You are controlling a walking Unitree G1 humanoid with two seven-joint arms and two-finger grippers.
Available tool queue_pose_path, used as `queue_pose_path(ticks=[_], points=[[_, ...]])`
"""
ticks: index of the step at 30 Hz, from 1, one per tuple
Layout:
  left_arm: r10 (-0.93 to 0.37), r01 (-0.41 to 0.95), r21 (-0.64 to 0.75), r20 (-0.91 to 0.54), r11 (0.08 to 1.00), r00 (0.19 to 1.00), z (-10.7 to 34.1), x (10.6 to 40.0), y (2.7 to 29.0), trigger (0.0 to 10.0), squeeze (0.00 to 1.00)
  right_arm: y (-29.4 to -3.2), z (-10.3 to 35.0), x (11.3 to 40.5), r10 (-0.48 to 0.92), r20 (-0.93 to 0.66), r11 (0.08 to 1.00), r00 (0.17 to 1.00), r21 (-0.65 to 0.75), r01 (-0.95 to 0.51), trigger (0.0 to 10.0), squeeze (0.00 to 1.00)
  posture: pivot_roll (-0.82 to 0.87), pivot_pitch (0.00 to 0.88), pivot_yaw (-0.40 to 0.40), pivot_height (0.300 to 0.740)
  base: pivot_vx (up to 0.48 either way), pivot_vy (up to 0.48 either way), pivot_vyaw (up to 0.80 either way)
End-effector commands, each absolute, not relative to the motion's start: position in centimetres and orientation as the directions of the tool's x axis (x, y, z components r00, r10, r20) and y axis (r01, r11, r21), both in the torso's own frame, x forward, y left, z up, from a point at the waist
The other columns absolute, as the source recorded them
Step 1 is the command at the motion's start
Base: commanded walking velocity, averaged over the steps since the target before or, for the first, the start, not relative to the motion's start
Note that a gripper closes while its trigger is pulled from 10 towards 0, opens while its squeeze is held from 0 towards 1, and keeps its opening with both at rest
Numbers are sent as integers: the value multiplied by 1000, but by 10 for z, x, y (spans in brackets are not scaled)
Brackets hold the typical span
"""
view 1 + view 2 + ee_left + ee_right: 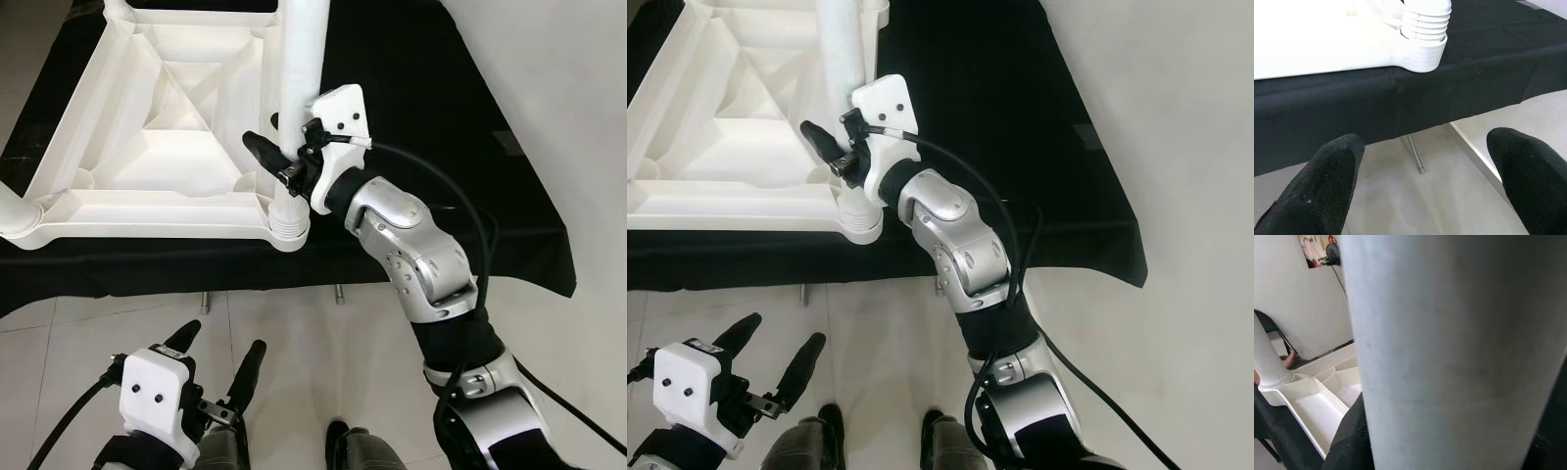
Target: Building children table
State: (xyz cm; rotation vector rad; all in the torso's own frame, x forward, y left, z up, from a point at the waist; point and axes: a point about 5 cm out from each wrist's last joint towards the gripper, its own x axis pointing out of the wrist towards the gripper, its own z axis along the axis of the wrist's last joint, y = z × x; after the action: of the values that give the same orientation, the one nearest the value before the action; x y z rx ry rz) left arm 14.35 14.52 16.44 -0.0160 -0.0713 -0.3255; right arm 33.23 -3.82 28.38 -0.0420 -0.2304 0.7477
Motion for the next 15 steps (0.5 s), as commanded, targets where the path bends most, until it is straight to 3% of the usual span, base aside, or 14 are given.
queue_pose_path(ticks=[1,8,15], points=[[-318,318,-5,46,948,947,159,141,145,10000,0,-53,223,342,629,-60,777,775,23,-629,10000,78,-10,342,-80,740,0,0,0],[-321,322,-6,44,947,946,159,141,145,10000,0,-59,219,350,601,-77,793,796,182,-581,10000,75,-8,342,-77,740,0,0,0],[-317,318,-2,44,948,947,159,141,146,10000,0,-58,223,350,611,-58,783,789,190,-592,10000,63,-5,340,-78,740,0,0,0]])
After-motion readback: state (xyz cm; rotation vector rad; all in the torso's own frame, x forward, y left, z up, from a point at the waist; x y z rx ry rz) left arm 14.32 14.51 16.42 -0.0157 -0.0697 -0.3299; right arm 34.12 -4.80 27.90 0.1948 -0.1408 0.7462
